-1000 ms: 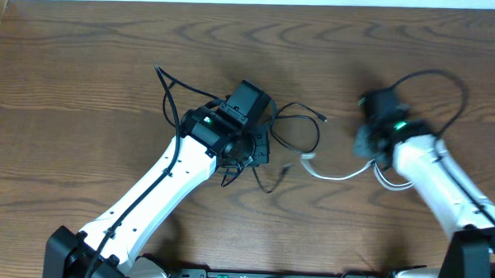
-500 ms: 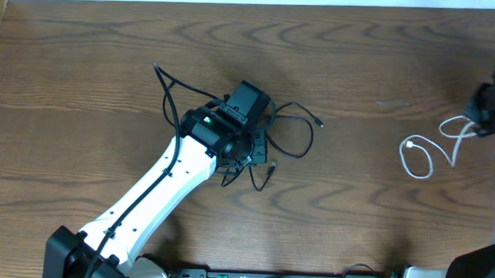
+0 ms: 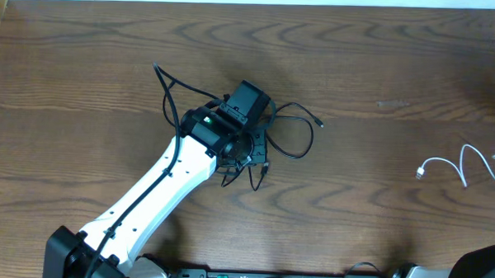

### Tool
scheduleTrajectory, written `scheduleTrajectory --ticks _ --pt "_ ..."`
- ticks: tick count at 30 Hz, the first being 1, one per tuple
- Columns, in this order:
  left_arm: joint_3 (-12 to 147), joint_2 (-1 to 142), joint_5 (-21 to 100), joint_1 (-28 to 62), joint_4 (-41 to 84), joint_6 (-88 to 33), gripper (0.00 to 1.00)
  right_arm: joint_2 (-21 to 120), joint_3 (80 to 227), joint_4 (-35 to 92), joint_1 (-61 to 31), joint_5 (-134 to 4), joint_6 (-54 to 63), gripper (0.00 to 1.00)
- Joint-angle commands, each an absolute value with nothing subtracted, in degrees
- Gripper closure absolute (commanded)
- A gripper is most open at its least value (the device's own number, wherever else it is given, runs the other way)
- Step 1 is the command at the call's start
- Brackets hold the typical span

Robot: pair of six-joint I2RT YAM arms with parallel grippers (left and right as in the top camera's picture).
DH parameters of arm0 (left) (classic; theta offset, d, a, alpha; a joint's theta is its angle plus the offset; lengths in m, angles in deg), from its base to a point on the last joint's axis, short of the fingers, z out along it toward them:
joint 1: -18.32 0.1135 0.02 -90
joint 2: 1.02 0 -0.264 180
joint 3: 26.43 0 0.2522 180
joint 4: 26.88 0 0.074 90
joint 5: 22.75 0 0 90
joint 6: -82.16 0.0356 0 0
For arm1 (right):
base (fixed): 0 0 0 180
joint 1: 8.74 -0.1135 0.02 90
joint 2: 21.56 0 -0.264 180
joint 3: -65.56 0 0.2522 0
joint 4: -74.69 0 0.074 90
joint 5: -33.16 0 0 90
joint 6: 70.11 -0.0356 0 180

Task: Untangle cables

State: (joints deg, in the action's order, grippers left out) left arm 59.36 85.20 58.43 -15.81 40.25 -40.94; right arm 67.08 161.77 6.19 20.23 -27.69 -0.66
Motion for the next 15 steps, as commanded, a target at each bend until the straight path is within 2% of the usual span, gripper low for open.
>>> scheduleTrajectory --ticks 1,2,4,5,7,10,15 --pt "59.66 85.44 59.21 -15.77 40.40 -40.42 0.92 66.80 162.71 7.02 20.29 -30.88 -0.60 0.90" --pt "59.66 85.44 59.21 -15.77 40.40 -40.42 0.92 66.80 162.71 7.13 20.29 -33.07 -0.57 0.77" --pt "59.66 85.44 59.21 -15.77 40.40 -40.42 0.92 66.80 162.71 6.91 20.29 -39.84 -0.14 0.35" --pt "59.66 85.44 59.21 -15.77 40.40 -40.42 0.92 66.80 162.69 6.65 20.29 -44.24 1.11 0.22" --pt "59.66 85.44 59.21 -15.77 40.40 -40.42 0.92 66.80 162.69 4.90 20.29 -52.26 4.67 0.14" --pt "59.66 85.44 59.21 -15.77 40.40 -40.42 0.92 66.84 162.60 0.72 20.29 -57.77 5.83 0.08" --pt "59.66 85.44 59.19 -15.77 40.40 -40.42 0.92 66.84 158.91 -2.58 20.25 -57.64 5.83 0.06"
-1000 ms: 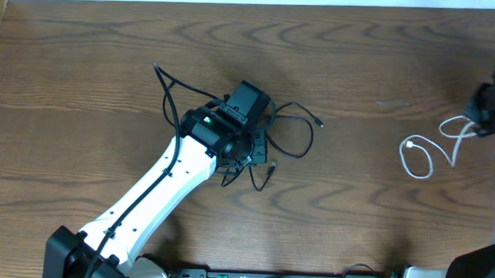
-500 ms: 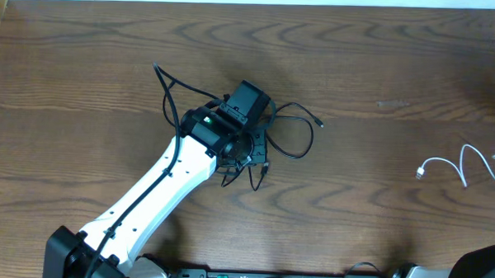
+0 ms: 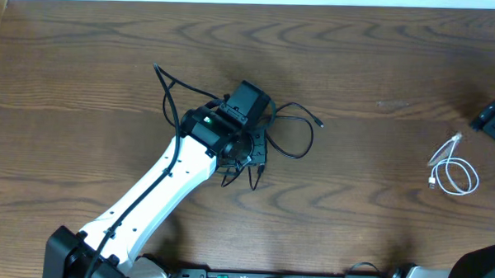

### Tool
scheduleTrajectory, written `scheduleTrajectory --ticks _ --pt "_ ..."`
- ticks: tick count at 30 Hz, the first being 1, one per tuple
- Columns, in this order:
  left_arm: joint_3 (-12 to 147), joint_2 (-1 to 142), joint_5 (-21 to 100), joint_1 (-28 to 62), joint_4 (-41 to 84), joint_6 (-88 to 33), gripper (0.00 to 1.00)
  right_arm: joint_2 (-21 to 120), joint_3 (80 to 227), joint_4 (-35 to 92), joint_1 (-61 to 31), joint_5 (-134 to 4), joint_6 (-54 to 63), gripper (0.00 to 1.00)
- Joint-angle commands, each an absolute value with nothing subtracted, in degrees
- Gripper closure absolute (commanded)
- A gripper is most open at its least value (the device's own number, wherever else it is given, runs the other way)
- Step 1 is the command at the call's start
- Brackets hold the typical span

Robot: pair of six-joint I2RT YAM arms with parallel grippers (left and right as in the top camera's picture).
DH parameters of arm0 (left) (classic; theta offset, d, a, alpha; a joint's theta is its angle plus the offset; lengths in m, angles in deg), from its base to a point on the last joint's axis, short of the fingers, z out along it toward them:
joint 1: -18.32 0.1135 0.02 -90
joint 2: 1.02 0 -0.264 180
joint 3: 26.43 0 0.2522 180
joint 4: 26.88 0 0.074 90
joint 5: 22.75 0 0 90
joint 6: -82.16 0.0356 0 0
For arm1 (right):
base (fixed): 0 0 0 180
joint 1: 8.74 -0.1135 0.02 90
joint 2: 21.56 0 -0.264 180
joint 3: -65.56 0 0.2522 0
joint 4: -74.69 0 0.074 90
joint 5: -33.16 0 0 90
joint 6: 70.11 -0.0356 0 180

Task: Untangle cables

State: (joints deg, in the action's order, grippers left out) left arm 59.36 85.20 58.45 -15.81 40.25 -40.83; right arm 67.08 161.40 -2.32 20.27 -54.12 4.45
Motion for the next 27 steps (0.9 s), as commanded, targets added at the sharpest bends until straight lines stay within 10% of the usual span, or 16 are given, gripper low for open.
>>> scheduleTrajectory --ticks 1,27 --pt "59.66 85.44 59.19 -15.77 40.40 -40.42 0.92 66.84 157.86 -2.42 20.25 -57.64 5.83 0.06" --pt "59.66 85.44 59.17 -15.77 40.66 -40.42 0.92 66.86 125.69 24.04 20.03 -62.99 0.10 0.47"
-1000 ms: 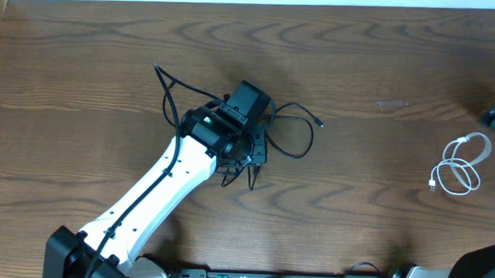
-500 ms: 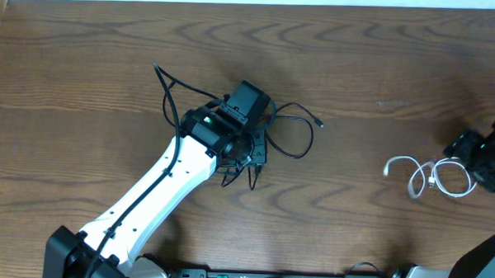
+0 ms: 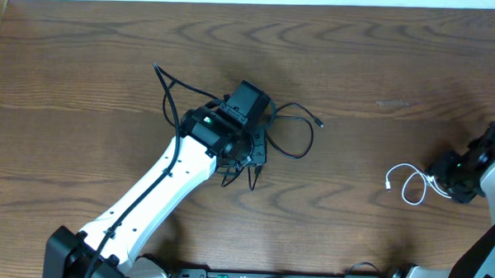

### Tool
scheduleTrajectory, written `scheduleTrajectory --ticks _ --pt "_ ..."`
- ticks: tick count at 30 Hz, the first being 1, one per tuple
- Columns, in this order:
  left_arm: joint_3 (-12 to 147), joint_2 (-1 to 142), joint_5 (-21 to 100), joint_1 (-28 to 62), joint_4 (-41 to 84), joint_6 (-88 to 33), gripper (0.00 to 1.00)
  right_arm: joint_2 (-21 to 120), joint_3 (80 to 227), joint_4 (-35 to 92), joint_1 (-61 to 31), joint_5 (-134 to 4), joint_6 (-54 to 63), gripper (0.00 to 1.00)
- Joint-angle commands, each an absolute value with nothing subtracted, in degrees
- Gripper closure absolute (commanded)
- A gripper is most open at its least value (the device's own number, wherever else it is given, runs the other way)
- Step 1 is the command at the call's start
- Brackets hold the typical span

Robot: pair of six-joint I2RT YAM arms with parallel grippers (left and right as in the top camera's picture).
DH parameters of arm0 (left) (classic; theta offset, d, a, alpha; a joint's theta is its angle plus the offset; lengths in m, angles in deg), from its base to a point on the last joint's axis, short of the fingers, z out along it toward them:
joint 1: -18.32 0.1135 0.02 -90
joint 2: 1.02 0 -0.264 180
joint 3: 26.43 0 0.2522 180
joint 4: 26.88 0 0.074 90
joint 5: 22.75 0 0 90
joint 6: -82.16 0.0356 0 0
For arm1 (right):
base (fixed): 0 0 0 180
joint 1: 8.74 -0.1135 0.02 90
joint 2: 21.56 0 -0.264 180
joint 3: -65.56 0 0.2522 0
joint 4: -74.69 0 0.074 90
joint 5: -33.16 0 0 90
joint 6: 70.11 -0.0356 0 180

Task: Untangle cables

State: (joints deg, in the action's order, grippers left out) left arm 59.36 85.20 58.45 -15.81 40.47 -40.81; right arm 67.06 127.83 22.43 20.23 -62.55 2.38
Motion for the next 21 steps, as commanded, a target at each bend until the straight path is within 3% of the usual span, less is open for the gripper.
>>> scheduleTrajectory --ticks 1,3,9,21 --pt "59.66 85.44 59.17 -15.77 40.66 -40.42 0.92 66.86 124.90 24.70 20.03 -63.65 0.10 0.54" --pt "59.66 85.44 59.17 -15.77 40.66 -40.42 0.92 66.86 124.00 24.81 20.03 -64.21 -0.05 0.66" --pt "59.66 85.44 59.17 -15.77 40.64 -40.42 0.92 66.86 121.82 25.49 20.03 -64.32 -0.05 0.58" --pt "59.66 85.44 59.17 -15.77 40.68 -40.44 0.92 66.86 120.22 26.16 20.03 -64.32 -1.06 0.61"
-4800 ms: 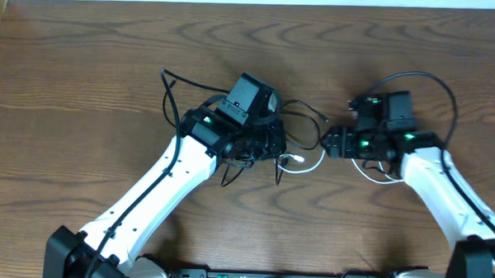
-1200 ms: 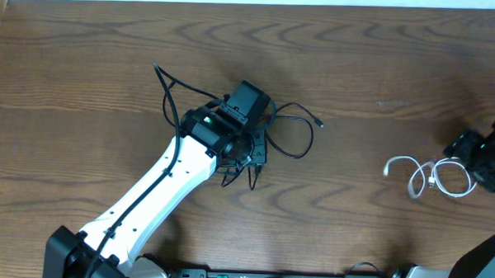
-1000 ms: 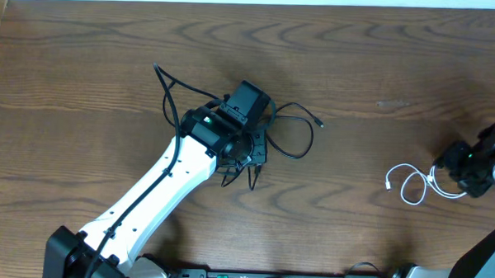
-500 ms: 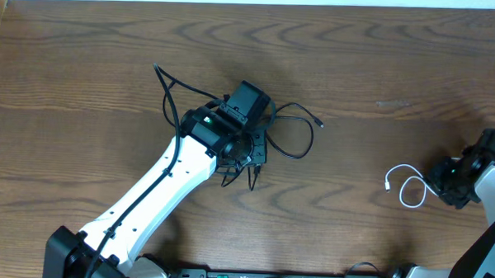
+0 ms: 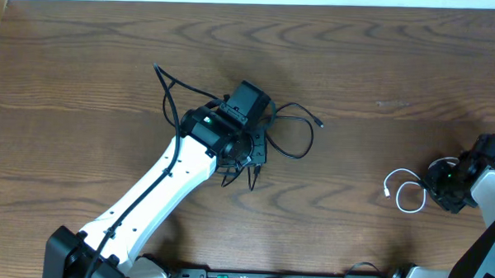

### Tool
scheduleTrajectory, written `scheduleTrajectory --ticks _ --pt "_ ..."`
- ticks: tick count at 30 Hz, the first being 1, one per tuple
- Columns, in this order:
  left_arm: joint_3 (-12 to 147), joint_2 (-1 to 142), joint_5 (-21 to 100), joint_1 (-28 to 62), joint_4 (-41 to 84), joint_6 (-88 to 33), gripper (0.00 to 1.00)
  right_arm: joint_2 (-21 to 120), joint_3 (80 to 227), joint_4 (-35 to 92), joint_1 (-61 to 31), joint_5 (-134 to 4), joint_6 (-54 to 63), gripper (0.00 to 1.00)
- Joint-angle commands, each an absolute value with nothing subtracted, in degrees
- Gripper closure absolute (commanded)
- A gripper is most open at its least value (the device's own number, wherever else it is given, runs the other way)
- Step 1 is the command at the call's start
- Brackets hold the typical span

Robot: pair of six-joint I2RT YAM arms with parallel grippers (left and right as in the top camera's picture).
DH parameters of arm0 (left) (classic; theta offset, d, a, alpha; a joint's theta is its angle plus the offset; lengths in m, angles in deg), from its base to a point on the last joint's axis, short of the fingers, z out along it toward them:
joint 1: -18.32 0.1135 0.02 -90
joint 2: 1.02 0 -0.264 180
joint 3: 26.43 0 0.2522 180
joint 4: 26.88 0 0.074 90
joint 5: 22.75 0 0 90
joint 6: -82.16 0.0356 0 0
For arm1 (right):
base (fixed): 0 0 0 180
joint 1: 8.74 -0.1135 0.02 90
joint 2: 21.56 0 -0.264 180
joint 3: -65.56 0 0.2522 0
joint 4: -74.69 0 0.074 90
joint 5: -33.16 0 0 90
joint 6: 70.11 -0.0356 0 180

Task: Untangle cables

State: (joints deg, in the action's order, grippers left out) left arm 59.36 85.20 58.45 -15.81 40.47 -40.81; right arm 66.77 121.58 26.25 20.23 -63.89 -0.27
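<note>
A black cable lies tangled in loops at the table's middle, one end trailing up-left. My left gripper rests down on the tangle; its own body hides the fingers. A white cable lies in small loops at the right. One end of it runs under my right gripper, which sits low at that end and appears shut on it.
The dark wooden table stretches wide around both cables. The left arm's white link crosses the lower left. A pale wall edge runs along the far side.
My right gripper has shifted slightly left and down, and the white cable's loops came with it, now curled tighter. The left arm and the black cable have not moved.
The white cable first lay stretched at the far right edge with no right gripper in view. Then the gripper showed at the right edge and the cable sat coiled. Later the gripper was low on the cable, further left, where it is now.
</note>
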Motion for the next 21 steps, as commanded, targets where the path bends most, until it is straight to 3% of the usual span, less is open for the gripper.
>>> scheduleTrajectory --ticks 1,13,17,21 --pt "59.66 85.44 59.17 -15.77 40.68 -40.44 0.92 66.86 120.22 25.75 20.03 -64.32 -1.49 0.61" --pt "59.66 85.44 59.17 -15.77 40.68 -40.44 0.92 66.86 120.22 30.16 20.03 -63.10 -2.13 0.66" --pt "59.66 85.44 59.15 -15.77 40.68 -40.44 0.92 66.84 120.42 35.80 20.03 -62.20 -1.62 0.57" --pt "59.66 85.44 59.17 -15.77 40.73 -40.44 0.92 66.82 123.76 33.11 20.03 -74.25 5.39 0.56"
